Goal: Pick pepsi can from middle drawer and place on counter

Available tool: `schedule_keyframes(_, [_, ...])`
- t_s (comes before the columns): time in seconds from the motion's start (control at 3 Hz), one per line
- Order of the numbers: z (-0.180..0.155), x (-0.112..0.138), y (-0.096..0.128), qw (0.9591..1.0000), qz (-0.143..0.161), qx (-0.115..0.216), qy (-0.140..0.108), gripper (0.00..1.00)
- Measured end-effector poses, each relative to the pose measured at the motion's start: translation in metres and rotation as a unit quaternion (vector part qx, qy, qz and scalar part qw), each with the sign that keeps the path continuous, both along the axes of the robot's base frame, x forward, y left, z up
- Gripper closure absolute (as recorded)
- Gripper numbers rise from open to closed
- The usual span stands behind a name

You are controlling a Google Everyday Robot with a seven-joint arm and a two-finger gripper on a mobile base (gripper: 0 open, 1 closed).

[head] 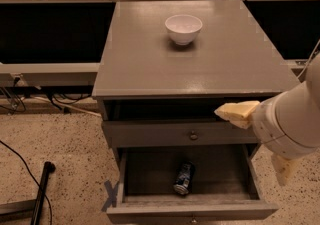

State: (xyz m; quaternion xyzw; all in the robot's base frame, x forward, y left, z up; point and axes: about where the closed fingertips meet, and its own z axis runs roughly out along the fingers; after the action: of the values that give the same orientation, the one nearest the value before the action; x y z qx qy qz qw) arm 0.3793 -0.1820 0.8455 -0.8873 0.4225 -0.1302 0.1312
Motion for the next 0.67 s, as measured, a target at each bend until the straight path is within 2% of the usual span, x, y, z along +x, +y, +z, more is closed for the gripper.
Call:
schedule_keyframes(0.33, [-0.003,0.001,0.001,0.9998,0.003,-0.019,0.001,0.00])
schedule_keyframes(0.67, [-0.030,0.015,-0.023,0.9994,0.019,-0.028,-0.001,0.00])
